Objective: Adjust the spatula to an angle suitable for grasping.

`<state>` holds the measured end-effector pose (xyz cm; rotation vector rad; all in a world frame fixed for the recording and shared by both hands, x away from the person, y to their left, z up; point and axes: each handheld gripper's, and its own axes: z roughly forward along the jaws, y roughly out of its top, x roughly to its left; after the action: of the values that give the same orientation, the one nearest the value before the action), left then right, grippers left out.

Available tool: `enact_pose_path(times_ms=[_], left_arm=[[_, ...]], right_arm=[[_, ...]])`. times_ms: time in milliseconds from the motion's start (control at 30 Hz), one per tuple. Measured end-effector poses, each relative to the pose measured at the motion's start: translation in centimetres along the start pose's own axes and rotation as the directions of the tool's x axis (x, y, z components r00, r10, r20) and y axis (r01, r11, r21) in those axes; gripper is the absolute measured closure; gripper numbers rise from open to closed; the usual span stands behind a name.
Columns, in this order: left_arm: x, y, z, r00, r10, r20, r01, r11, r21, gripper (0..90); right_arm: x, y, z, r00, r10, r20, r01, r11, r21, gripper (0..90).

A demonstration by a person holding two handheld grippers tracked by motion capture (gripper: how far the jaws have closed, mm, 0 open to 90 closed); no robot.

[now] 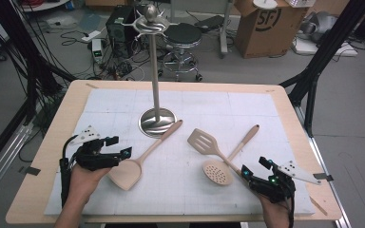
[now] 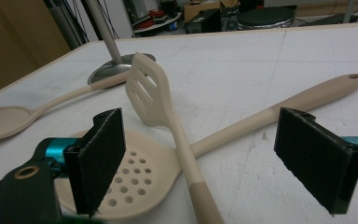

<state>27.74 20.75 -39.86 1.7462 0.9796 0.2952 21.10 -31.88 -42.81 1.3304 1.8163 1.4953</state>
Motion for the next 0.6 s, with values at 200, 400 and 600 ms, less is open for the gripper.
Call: enact_pose_path(times_ms=[200, 400, 600], left_arm=[[-0.6, 0.1, 0.6, 0.9995, 0.014, 0.029, -0.014, 0.9995, 0.028, 25.8], [-1.1, 0.2, 1.2, 0.9992, 0.015, 0.038, -0.017, 0.9986, 0.051, 26.1], [-1.3, 0.1, 1.4, 0.9988, 0.025, 0.042, -0.028, 0.9975, 0.065, 26.3]], right_arm=[[0.1, 0.0, 0.0, 1.0000, 0.002, -0.001, -0.002, 1.0000, 0.000, 15.4], [0.1, 0.0, 0.0, 1.0000, 0.003, -0.002, -0.003, 1.0000, -0.004, 15.4], [0.2, 0.0, 0.0, 1.0000, 0.004, -0.008, -0.004, 1.0000, 0.001, 15.4]])
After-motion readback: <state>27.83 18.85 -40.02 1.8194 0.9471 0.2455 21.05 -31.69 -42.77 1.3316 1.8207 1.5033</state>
